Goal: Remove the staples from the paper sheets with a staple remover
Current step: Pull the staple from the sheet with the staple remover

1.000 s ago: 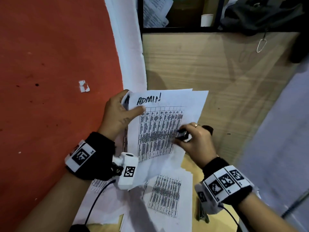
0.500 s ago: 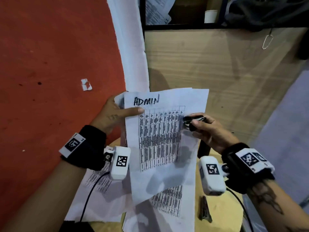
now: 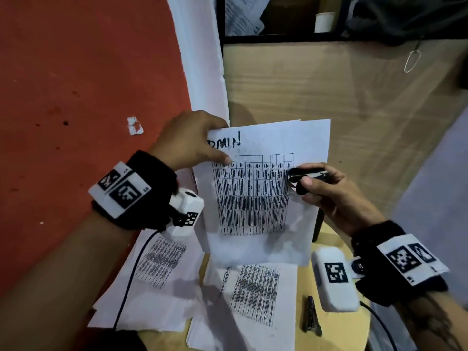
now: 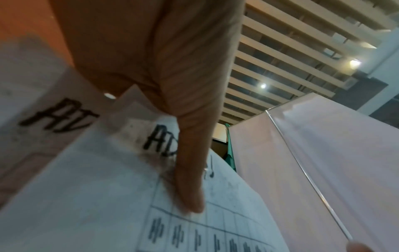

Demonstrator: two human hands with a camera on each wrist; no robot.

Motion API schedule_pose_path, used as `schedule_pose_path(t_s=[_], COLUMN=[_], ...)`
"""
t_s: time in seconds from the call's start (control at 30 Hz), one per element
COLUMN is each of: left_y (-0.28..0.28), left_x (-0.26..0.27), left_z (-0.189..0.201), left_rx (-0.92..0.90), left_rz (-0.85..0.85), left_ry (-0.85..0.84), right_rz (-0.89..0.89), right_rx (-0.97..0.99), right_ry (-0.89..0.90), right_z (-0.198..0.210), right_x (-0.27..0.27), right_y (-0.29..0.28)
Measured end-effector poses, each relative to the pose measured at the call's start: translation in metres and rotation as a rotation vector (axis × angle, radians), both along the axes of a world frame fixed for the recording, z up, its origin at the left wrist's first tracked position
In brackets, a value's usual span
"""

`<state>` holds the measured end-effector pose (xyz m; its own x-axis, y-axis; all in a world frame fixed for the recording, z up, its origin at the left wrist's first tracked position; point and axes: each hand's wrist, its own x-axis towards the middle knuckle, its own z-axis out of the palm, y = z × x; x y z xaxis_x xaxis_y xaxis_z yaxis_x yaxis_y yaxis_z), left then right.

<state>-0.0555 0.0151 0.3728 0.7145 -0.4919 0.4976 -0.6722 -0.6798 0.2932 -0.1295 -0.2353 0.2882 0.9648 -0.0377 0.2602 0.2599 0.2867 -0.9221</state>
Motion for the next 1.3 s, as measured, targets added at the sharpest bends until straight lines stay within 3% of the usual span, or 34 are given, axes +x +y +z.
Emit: schedule_pose_path(t_s=[0.17,0.4,0.6,0.73,1.0,1.3], left_y=[0.001,0.005,0.011,0.009,0.009,0.008], left_x=[0.002,0.001,-0.001,-0.005,0.0,0.004], left_z=[0.0,-0.002,-0.002,-0.004,-0.011,-0.016], left_rx=[-0.098,-0.132,-0.182,-0.167,-0.155,-0.105], left_rz=[-0.159,-0.275,-0.196,-0.214,-0.177,-0.132], left_ry=[0.216,0.307,0.185,0.213,0.088,0.073], right_rz=[-0.026,-0.048,-0.05,-0.086,-0.378,-0.364], right_rx=[-0.023,-0.016,0.023,0.021,-0.249,-0.262], right_ry=[0.001,0.0,-0.01,-0.013,-0.149,-0.187], right_z=[-0.002,-0.006,-0.005,-0.008,-0.001,-0.006], right_x=[-0.009,-0.018,-0.023,-0.024,-0.036,-0.036], right_y=[-0.004,-0.005,-0.006,-0.002,0.008,0.009])
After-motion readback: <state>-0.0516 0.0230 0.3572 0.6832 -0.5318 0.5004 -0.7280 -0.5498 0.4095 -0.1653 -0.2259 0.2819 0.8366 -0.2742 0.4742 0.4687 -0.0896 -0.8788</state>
